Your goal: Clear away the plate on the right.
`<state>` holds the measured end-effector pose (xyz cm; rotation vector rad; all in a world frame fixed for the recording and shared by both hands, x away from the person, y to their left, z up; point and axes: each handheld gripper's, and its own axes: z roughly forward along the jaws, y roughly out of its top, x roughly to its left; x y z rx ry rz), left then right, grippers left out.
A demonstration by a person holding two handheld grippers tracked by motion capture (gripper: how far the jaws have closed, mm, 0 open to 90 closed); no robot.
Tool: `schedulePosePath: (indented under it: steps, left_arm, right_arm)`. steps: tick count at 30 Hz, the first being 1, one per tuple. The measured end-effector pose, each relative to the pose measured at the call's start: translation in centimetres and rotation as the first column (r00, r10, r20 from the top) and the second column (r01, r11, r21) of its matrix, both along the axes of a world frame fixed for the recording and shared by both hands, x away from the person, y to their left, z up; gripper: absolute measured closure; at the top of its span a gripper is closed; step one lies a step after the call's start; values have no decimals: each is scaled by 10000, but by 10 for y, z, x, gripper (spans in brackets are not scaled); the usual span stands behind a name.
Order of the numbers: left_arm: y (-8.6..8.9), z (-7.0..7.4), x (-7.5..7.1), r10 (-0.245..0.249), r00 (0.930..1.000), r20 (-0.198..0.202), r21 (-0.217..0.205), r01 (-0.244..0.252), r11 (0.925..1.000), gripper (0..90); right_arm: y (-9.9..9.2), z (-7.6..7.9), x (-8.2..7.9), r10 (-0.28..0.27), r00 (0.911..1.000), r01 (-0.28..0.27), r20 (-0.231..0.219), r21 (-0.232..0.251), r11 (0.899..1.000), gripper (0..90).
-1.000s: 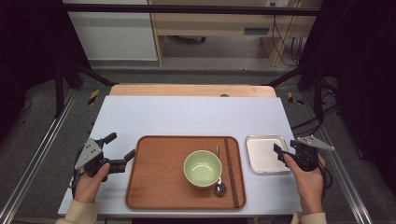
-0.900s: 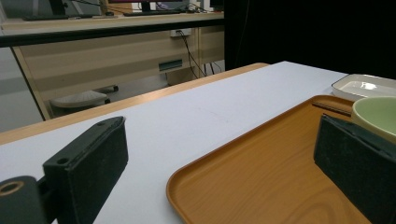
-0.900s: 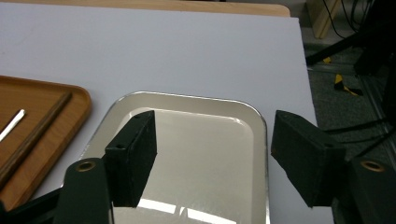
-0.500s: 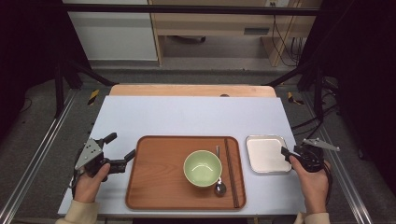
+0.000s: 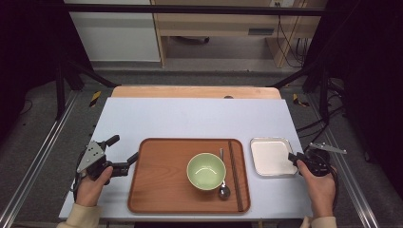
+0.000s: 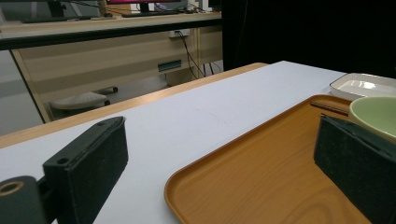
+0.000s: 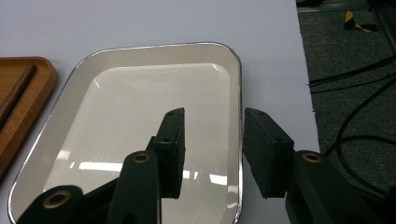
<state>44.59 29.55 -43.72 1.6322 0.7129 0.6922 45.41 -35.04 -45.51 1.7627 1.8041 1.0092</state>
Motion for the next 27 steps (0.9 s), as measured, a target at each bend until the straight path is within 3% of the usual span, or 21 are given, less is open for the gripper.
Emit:
schedulePosePath:
  steps: [11, 27]
  left_arm:
    - [-1, 0, 0, -45, 10000, -12, 13, 45, 10000, 26]
    - [-4, -1, 0, -108, 9999, -19, -2, 108, 9999, 26]
  right_arm:
    - [-6, -5, 3, -175, 9997, 177, -181, 105, 9998, 710]
    - [-12, -14, 10, -444, 9957, 497, -818, 643, 9967, 753]
